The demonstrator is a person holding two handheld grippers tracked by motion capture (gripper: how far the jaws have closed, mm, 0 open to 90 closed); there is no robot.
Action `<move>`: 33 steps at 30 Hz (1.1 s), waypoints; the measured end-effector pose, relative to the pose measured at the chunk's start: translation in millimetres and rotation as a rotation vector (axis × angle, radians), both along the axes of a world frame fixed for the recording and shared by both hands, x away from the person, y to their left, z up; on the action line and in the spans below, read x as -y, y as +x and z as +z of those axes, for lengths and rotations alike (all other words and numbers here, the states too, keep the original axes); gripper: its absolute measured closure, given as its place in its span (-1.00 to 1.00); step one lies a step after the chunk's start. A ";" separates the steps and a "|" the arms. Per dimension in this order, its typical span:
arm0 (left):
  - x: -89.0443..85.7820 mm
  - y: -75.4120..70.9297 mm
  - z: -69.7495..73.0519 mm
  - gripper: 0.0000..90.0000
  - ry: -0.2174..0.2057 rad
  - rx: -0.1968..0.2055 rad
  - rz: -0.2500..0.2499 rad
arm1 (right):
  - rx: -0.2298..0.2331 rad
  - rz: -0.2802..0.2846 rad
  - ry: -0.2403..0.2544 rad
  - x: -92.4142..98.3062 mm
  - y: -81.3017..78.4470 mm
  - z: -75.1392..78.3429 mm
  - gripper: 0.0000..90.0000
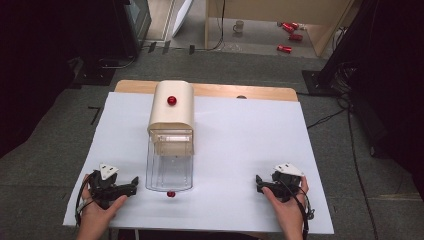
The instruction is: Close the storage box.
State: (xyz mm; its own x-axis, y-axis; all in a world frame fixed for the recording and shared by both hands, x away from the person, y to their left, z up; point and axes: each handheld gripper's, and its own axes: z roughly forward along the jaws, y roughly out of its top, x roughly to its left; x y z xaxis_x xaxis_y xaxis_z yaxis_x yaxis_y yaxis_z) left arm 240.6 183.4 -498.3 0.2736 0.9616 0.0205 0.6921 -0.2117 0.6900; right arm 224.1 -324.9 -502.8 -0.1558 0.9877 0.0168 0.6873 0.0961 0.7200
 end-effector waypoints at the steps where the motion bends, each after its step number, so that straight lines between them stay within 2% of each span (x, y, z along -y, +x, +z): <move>1: 0.0 0.0 0.0 -0.96 0.000 0.000 0.000 | 0.000 0.000 0.000 0.0 0.0 0.0 -0.84; 3: 0.0 0.0 0.0 -0.96 0.000 0.000 0.000 | -0.008 -0.004 0.012 -5.8 -2.8 3.6 -0.71; 9: 0.1 0.0 0.0 -0.96 -0.002 0.000 0.001 | 0.028 0.052 0.043 -25.6 -8.6 12.0 -0.71; 17: 0.1 0.0 0.0 -0.96 -0.002 0.000 0.000 | 0.032 0.124 0.068 -49.3 -13.7 20.4 -0.71; 21: 0.1 0.0 0.0 -0.96 -0.002 0.000 0.001 | 0.048 0.172 0.083 -67.4 -17.4 28.6 -0.71; 26: 0.0 0.0 0.0 -0.96 -0.001 0.000 0.000 | 0.066 0.202 0.089 -80.4 -20.5 35.8 -0.70; 33: 0.1 0.0 0.0 -0.96 -0.001 0.000 0.000 | 0.073 0.275 0.104 -110.4 -26.6 42.9 -0.67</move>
State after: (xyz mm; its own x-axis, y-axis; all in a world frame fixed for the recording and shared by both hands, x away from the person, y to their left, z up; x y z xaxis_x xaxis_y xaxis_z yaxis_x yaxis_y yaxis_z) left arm 240.6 183.4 -498.3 0.2732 0.9618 0.0191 0.6924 -0.2104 0.6901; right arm 197.5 -214.5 -459.9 -0.4213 0.9020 0.0946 0.5917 0.1943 0.7824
